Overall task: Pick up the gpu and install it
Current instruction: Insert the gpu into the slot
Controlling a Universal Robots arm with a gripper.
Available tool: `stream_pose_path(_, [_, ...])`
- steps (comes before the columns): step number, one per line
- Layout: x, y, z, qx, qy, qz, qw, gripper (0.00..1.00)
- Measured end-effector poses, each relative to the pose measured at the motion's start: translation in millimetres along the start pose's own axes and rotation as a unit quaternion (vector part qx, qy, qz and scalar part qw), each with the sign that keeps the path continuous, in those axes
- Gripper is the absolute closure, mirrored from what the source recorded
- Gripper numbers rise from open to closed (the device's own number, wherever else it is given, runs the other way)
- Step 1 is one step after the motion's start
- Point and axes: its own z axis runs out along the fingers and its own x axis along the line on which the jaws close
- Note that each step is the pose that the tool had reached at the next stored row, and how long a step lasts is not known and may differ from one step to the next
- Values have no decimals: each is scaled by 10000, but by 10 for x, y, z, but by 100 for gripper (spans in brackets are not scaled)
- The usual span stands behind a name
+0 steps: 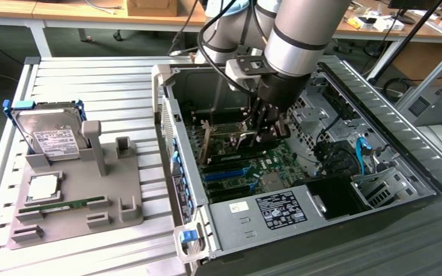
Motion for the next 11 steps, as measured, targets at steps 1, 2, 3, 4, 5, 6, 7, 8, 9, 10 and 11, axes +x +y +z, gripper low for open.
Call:
stream_pose_path(1, [14,1,0,0,-8,0,10000,73])
stream_pose_path(2, [30,1,0,0,-12,0,10000,73])
stream_pose_path(3, [41,0,-1,0,-12,0,10000,73])
stream_pose_path(4, [54,0,-1,0,-13,0,10000,73])
stream_pose_path(5, [61,1,-1,0,-13,0,10000,73])
stream_pose_path(6, [64,2,5,0,-14,0,10000,73])
stream_pose_path(7, [64,2,16,0,-14,0,10000,73])
stream_pose_path(8, [65,2,32,0,-13,0,10000,73])
stream_pose_path(9, [66,3,54,0,-13,0,10000,73])
stream_pose_path(10, [67,4,86,0,-13,-1,10000,73])
stream_pose_path(11, [68,5,104,0,-13,-1,10000,73])
